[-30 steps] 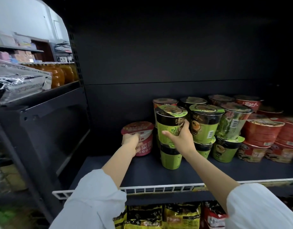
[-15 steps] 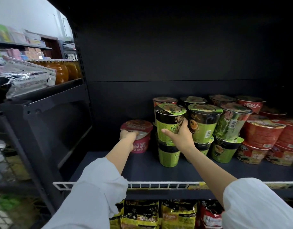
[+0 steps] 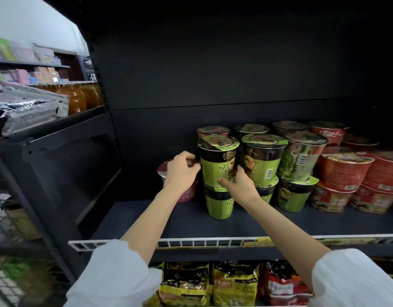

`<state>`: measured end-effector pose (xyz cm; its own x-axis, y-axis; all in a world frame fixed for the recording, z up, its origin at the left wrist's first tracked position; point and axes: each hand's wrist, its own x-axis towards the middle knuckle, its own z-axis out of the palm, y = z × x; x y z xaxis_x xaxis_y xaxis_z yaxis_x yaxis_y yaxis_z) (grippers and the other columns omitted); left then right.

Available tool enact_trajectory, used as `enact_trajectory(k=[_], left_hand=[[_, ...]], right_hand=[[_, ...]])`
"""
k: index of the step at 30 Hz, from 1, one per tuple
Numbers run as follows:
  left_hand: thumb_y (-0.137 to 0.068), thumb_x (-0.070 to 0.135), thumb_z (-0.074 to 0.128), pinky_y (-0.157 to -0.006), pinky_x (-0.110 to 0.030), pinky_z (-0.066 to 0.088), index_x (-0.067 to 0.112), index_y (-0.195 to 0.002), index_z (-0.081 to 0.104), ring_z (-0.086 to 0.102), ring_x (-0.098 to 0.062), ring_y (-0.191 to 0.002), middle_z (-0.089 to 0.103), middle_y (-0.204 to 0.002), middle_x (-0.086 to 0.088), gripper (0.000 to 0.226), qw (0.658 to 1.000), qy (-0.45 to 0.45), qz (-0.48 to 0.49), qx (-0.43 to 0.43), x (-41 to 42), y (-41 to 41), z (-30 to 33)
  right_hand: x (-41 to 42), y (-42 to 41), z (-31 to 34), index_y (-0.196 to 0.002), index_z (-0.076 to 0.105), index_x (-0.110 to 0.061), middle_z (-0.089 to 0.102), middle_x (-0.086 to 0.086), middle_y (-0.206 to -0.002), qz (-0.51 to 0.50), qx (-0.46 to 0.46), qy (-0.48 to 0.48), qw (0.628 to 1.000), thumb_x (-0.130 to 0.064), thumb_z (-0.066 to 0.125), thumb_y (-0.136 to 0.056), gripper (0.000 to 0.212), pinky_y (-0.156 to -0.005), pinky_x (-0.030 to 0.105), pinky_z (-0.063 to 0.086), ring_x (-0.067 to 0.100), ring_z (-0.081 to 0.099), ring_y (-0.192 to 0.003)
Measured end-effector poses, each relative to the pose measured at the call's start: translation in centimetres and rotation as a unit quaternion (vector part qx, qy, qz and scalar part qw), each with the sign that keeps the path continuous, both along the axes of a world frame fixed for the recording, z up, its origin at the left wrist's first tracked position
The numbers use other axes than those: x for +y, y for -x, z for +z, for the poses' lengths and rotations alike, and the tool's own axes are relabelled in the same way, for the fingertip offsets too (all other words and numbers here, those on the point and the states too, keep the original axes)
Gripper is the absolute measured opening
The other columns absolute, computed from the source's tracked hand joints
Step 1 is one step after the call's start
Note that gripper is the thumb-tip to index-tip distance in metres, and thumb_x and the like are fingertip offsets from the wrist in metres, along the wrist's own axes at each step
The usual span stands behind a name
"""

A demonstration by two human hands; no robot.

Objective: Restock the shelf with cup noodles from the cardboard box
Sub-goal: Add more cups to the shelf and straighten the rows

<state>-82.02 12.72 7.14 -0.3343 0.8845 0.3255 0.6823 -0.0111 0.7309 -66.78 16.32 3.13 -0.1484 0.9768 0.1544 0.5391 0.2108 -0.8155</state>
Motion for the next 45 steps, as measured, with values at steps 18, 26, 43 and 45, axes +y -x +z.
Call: enact_trajectory(k=[18, 26, 43, 45], left_hand=[[-0.095, 0.018, 0.053, -0.071, -0.017, 0.054, 0.017, -0.098, 0.064, 0.065, -0.003, -0.078, 0.069, -0.084, 0.008, 0.012, 0.995, -0.072, -0.037, -0.050, -11.2, -31.0, -4.6], [-0.094, 0.021, 0.054, -0.064, -0.015, 0.050, 0.022, -0.098, 0.063, 0.062, -0.002, -0.075, 0.067, -0.084, 0.007, 0.009, 0.992, -0.002, -0.122, -0.021, -15.4, -47.9, -9.7], [-0.093, 0.021, 0.053, -0.084, -0.034, 0.050, 0.011, -0.100, 0.067, 0.063, -0.025, -0.097, 0.068, -0.104, -0.008, 0.018, 0.936, 0.239, -0.258, 0.030, -6.2, -85.8, -14.8], [-0.093, 0.020, 0.051, -0.082, -0.035, 0.050, 0.014, -0.089, 0.064, 0.063, -0.026, -0.086, 0.066, -0.091, -0.010, 0.015, 0.920, 0.302, -0.248, 0.029, -3.9, -89.3, -16.9]], right_hand=[[-8.4, -29.7, 1.2, -0.100, 0.068, -0.014, 0.069, -0.005, -0.084, 0.123, 0.015, -0.157, 0.980, -0.013, 0.053, -0.094, 0.017, -0.076, 0.020, 0.051, 0.007, 0.066, -0.084], [-14.6, -47.7, -3.6, -0.100, 0.068, -0.017, 0.070, -0.007, -0.082, 0.030, -0.074, -0.089, 0.993, -0.016, 0.054, -0.093, 0.015, -0.064, 0.002, 0.044, 0.002, 0.064, -0.077], [-10.4, -85.2, -11.3, -0.107, 0.069, -0.010, 0.071, 0.008, -0.104, -0.045, -0.198, 0.115, 0.972, -0.016, 0.059, -0.088, 0.023, -0.075, 0.020, 0.040, 0.022, 0.064, -0.100], [-8.1, -88.9, -13.5, -0.112, 0.067, -0.010, 0.068, 0.008, -0.112, -0.021, -0.224, 0.167, 0.960, -0.017, 0.059, -0.088, 0.027, -0.084, 0.023, 0.042, 0.023, 0.061, -0.108]])
